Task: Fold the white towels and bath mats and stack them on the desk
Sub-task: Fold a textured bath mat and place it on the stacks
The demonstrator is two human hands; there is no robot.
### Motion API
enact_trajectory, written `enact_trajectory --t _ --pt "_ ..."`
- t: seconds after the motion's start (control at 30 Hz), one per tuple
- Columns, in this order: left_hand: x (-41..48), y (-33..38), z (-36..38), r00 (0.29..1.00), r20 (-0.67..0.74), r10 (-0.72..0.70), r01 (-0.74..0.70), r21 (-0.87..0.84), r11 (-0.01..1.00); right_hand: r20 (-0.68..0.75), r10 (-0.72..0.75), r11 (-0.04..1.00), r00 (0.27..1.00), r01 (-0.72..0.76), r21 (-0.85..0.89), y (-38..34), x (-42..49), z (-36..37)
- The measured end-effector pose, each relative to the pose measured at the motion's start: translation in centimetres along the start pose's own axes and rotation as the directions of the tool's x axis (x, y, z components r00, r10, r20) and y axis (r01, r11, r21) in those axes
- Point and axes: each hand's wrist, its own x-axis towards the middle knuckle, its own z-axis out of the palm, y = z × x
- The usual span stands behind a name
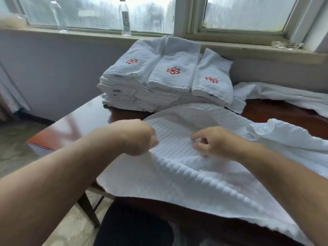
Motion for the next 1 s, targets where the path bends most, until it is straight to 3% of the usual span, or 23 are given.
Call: enact_trajectory --t 0.1,0.17,0.23,0.37,0.5,0.67,0.73,0.83,0.93,1.0 --pt "2.2 2.1 1.6 0.969 -0.206 0.133 -0.182 -0.241 0.953 -0.087 0.131 0.99 0.988 -0.135 -0.043 2.2 -1.6 -0.1" --pt "3.6 4.5 3.4 0.961 -0.208 0.183 -0.242 -0.309 0.92 -0.122 0.259 0.961 0.958 -0.268 -0.064 4.1 -3.3 0.4" --pt "4.7 6.8 5.6 0.972 -0.15 0.183 -0.222 -0.311 0.924 -0.116 0.396 0.911 0.911 -0.405 -0.073 6.2 -5.4 1.1" --pt "6.0 8.7 8.1 0.963 -0.212 0.165 -0.216 -0.243 0.946 -0.172 0.601 0.785 0.781 -0.617 -0.061 10.0 -9.5 1.4" --pt "6.1 8.4 8.2 0.96 -0.198 0.2 -0.242 -0.221 0.945 -0.199 0.697 0.697 0.689 -0.716 -0.038 12.6 -11.3 0.3" --pt "6.4 8.5 7.9 0.97 -0.152 0.191 -0.222 -0.225 0.949 -0.331 0.779 0.56 0.533 -0.829 -0.017 16.5 -9.9 -1.6" --pt "7.0 9.5 7.0 0.981 -0.101 0.163 -0.186 -0.29 0.939 -0.292 0.744 0.616 0.602 -0.786 -0.052 17.1 -8.0 -2.3" --pt "8.2 11.6 5.5 0.973 -0.18 0.144 -0.198 -0.332 0.922 -0.262 0.661 0.727 0.703 -0.687 -0.011 17.4 -6.8 -1.2" --pt "9.7 14.2 4.5 0.963 -0.215 0.162 -0.228 -0.329 0.917 -0.315 0.691 0.698 0.65 -0.713 0.06 18.2 -7.0 -0.6" --pt "10.7 15.9 3.9 0.961 -0.242 0.133 -0.21 -0.328 0.921 -0.321 0.771 0.596 0.55 -0.801 0.057 18.9 -7.9 -0.6"
